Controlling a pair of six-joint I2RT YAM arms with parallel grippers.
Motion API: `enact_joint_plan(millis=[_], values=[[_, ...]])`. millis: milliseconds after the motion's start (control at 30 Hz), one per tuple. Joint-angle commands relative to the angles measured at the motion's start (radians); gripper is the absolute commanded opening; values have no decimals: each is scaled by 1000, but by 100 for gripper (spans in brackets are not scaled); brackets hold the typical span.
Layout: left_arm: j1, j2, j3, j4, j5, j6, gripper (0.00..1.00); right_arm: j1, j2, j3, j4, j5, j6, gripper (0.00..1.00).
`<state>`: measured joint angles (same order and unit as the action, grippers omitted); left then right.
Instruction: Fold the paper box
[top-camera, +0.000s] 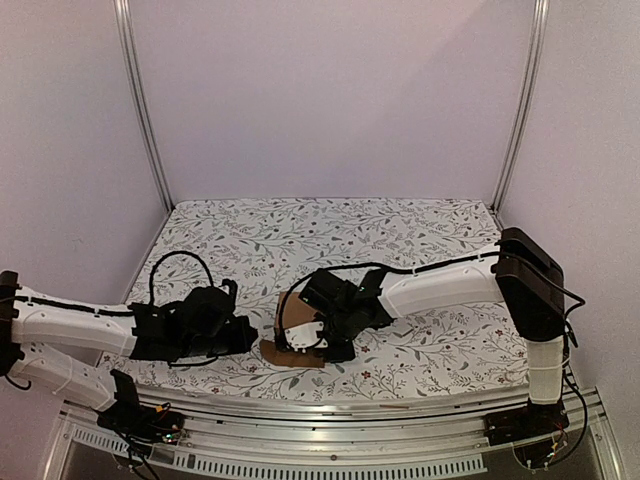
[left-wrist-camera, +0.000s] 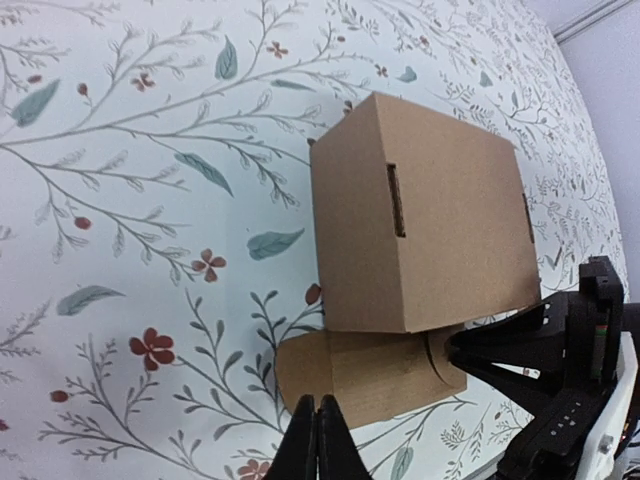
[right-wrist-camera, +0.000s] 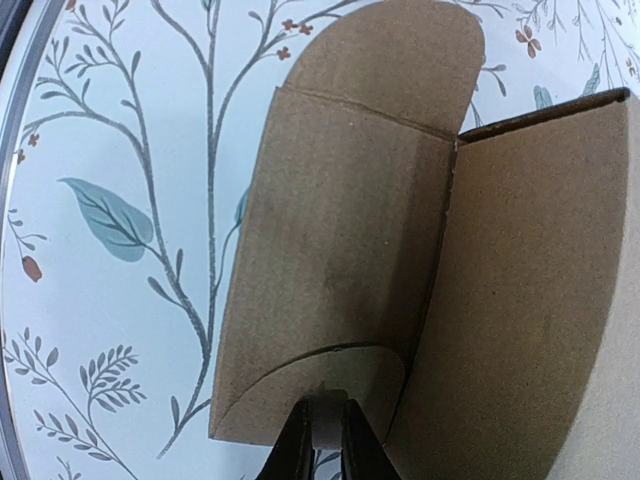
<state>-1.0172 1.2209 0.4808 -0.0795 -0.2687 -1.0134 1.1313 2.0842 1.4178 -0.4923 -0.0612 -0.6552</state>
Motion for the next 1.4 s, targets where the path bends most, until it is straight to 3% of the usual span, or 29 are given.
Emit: enact_joint_plan(millis=[0, 133, 600, 733, 1100, 1367], values=[[89, -154, -79, -135, -58, 32, 0, 15, 125, -62, -123, -9, 9, 10], [153, -126, -113, -88, 64, 89, 0, 14, 127, -58, -124, -11, 11, 10], [177, 242, -72, 278, 330, 176, 0, 13, 135, -51, -131, -12, 14, 10], [171, 267, -64, 354, 361, 147, 0, 14, 136, -50, -134, -9, 14, 10], [113, 117, -15, 168, 284, 128, 0, 14, 146, -48, -137, -10, 17, 10], [108, 168, -5, 230, 333, 130, 0, 13, 157, -42, -137, -13, 17, 10]])
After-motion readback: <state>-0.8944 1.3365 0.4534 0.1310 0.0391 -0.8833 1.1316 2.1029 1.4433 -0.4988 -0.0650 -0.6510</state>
